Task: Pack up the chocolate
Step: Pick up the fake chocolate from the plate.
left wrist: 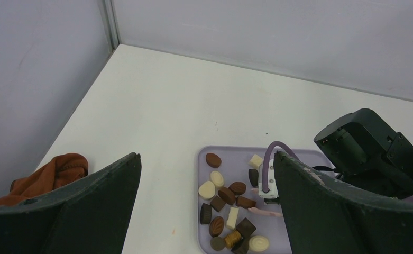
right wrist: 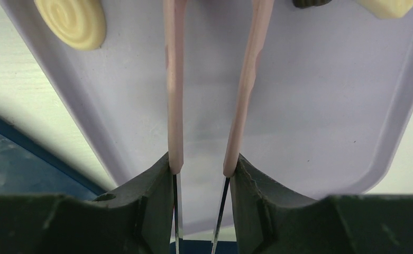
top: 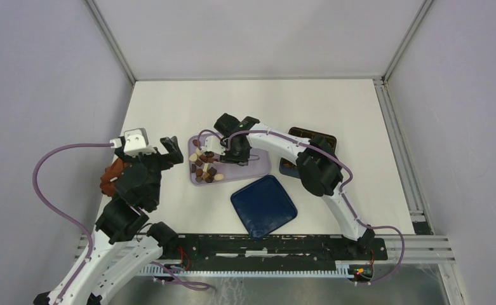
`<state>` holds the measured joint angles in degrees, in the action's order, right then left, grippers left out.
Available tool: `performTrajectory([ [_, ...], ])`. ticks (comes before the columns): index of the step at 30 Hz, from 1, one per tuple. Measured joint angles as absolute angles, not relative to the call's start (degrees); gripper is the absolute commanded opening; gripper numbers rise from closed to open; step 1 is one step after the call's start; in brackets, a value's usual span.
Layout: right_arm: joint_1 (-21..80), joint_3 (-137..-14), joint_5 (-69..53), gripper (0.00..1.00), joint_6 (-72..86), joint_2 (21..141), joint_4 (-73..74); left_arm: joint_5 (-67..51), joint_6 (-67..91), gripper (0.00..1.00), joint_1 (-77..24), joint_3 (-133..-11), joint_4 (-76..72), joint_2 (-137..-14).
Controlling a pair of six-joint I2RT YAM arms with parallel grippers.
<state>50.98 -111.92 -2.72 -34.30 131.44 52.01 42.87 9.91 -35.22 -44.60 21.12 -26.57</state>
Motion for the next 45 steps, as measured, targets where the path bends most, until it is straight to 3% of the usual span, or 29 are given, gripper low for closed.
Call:
performTrajectory([
  [19, 51.64, -114.96, -5.17, 0.41, -34.30, 134.67, 53.36, 42.74, 9.91, 0.99, -34.46, -44.58, 21.12, -26.61],
  [28, 51.77, -115.59, -5.10, 0.15, -33.39, 134.93, 53.21, 42.30, 9.91, 0.99, -34.22, -44.58, 21.12, -26.63],
  [38, 50.87, -112.22, -6.66, 0.06, -32.60, 131.87, 52.60, 41.87, 9.91, 0.99, -34.20, -44.45, 21.12, -26.63],
  [45, 48.34, -104.88, -12.29, 0.04, -32.67, 121.27, 51.05, 41.89, 9.91, 0.99, -34.17, -44.01, 21.08, -26.61],
])
